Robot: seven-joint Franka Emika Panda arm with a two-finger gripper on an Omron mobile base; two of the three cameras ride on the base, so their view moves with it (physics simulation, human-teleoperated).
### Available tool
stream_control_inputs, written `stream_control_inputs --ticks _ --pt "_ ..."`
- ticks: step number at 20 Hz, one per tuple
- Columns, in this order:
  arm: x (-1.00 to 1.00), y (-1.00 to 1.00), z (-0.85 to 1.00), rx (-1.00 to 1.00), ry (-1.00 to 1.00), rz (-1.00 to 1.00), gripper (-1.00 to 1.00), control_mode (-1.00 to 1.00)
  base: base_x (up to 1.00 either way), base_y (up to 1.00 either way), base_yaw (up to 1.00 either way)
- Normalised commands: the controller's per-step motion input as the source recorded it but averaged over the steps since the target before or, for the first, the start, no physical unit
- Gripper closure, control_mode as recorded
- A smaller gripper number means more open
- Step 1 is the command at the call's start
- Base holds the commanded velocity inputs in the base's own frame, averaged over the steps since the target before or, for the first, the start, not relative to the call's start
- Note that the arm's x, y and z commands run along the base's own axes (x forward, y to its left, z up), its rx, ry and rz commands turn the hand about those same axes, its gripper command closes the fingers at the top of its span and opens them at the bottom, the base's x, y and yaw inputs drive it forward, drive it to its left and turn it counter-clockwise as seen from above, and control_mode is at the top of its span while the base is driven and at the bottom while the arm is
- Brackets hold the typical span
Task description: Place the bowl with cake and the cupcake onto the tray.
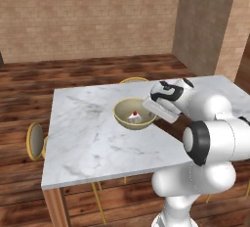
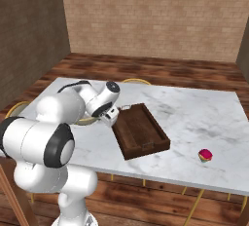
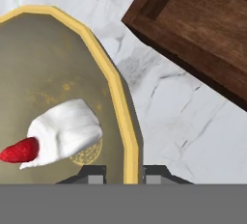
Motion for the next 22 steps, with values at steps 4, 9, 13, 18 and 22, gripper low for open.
stream_control_inputs --ticks 4,9,13,18,22 --pt "0.0 -0.13 0.43 0.0 0.0 -0.08 1.0 -1.0 0.0 0.0 0.0" --pt "0.0 -0.31 0.34 0.0 0.0 -0.05 1.0 -1.0 0.0 0.0 0.0" --pt "0.0 -0.42 0.28 0.0 0.0 -0.06 1.0 -1.0 0.0 0.0 0.0" --pt "0.0 -0.45 0.32 0.0 0.0 -0.1 1.0 -1.0 0.0 0.0 0.0" --pt "0.0 -0.42 0.25 0.0 0.0 -0.11 1.0 -1.0 0.0 0.0 0.0"
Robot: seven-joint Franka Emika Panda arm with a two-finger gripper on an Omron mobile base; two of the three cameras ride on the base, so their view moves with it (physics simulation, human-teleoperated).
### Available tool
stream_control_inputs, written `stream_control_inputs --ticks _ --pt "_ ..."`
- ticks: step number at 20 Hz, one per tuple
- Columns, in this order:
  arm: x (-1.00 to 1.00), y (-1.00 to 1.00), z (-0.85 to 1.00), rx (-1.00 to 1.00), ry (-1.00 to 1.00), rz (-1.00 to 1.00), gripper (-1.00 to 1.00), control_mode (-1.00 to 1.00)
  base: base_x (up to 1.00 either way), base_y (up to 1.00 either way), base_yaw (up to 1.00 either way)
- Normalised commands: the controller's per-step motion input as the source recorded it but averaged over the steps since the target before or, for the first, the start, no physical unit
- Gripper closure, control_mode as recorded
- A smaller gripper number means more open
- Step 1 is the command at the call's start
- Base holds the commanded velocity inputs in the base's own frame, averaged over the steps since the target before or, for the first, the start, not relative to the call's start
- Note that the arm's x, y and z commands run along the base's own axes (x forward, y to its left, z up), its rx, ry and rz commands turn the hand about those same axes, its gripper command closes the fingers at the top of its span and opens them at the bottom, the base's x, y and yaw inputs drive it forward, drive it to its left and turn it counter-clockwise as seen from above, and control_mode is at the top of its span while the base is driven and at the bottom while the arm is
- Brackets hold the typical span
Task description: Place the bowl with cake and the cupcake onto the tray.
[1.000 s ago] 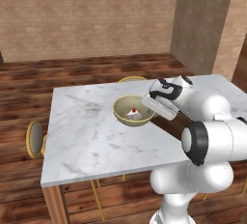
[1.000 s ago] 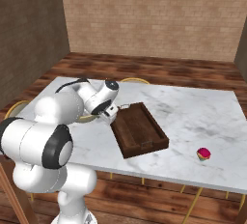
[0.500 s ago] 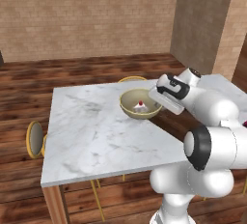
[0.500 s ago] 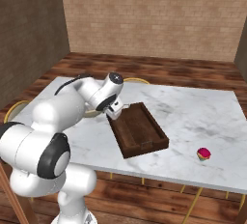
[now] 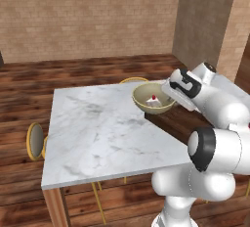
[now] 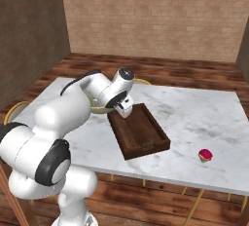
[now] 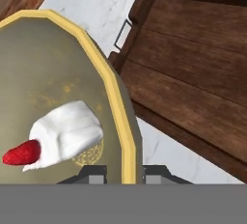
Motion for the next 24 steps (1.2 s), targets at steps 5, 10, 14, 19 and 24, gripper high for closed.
stream_control_inputs --ticks 5,10,14,19,24 --pt "0.0 -0.4 0.12 0.0 0.0 -0.11 1.0 -1.0 0.0 0.0 0.0" --pt "0.0 -0.45 0.01 0.01 0.0 -0.08 1.0 -1.0 0.0 0.0 0.0" --pt "0.0 -0.33 0.0 0.01 0.0 -0.1 1.0 -1.0 0.0 0.0 0.0" --pt "0.0 -0.29 -0.01 0.05 0.0 -0.1 1.0 -1.0 0.0 0.0 0.0" --pt "0.0 -0.09 0.0 0.02 0.0 -0.08 1.0 -1.0 0.0 0.0 0.0"
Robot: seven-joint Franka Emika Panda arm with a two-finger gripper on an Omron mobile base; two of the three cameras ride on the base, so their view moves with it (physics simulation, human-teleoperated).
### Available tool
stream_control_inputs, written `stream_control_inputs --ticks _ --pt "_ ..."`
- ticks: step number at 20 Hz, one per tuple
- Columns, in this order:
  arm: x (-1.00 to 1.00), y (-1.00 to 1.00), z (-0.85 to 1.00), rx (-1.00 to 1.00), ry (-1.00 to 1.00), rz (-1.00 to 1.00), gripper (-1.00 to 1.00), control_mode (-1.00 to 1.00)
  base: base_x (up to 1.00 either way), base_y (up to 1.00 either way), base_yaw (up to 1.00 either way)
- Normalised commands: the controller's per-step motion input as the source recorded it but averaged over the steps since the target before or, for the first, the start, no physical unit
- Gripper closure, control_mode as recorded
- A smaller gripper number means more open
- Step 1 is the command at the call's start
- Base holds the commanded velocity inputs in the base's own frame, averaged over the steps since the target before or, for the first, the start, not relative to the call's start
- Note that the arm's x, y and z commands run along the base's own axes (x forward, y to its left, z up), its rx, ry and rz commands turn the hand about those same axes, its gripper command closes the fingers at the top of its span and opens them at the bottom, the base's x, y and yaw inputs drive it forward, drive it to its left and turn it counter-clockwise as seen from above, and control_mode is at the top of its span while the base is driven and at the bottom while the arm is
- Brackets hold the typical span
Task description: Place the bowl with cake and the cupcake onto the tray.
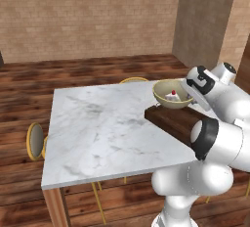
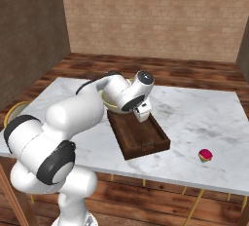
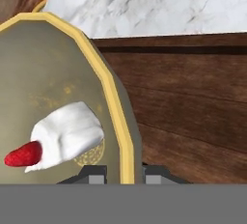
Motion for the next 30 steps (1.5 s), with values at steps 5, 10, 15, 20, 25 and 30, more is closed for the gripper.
stream_control_inputs --ticks 5,10,15,20,25,30 --pt "0.0 0.0 -0.06 0.0 0.0 -0.07 1.0 -1.0 0.0 0.0 0.0" --pt "0.0 0.0 -0.18 0.0 0.0 -0.06 1.0 -1.0 0.0 0.0 0.0" --pt "0.0 0.0 -0.24 0.0 0.0 -0.07 1.0 -1.0 0.0 0.0 0.0" --pt "0.0 0.0 -0.24 0.0 0.0 -0.09 1.0 -1.0 0.0 0.0 0.0" --pt "0.0 0.0 -0.13 0.01 0.0 -0.07 1.0 -1.0 0.0 0.0 0.0" --pt "0.0 0.0 -0.1 0.01 0.0 -0.06 1.0 -1.0 0.0 0.0 0.0"
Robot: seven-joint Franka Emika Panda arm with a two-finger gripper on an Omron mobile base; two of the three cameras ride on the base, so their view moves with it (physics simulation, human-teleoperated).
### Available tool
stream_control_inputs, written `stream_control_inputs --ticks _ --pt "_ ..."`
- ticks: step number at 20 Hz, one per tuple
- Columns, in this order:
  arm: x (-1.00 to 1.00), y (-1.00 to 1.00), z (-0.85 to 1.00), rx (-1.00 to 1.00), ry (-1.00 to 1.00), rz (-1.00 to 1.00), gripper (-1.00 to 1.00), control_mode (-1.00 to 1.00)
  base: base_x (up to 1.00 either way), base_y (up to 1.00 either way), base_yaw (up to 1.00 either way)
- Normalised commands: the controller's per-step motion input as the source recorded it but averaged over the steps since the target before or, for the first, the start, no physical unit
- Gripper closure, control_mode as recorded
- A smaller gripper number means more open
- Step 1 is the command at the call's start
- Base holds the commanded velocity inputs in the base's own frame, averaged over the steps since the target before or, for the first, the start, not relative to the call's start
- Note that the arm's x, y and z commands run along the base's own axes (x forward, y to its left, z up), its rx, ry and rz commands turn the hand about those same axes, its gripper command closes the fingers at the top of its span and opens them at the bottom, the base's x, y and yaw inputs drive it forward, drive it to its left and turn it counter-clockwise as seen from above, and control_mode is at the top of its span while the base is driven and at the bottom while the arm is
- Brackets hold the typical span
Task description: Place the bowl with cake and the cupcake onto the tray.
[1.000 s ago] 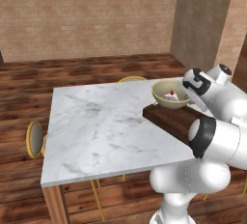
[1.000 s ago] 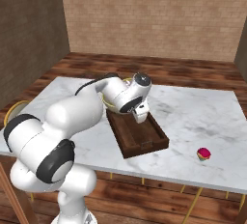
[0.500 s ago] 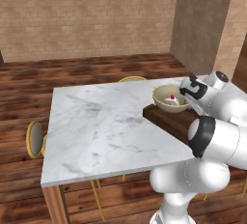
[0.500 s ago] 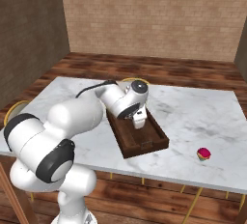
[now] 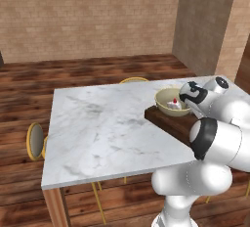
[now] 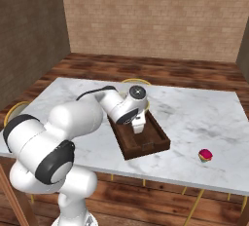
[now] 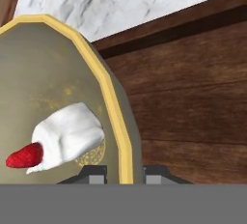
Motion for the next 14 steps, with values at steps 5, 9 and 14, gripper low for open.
stream_control_inputs --ticks 5,9,14 --pt "0.0 0.0 -0.09 0.0 0.0 -0.03 1.0 -1.0 0.0 0.0 0.0" --pt "0.01 0.0 -0.09 0.0 0.0 -0.01 1.0 -1.0 0.0 0.0 0.0" --pt "0.14 0.02 -0.02 0.0 0.0 0.0 1.0 -1.0 0.0 0.0 0.0"
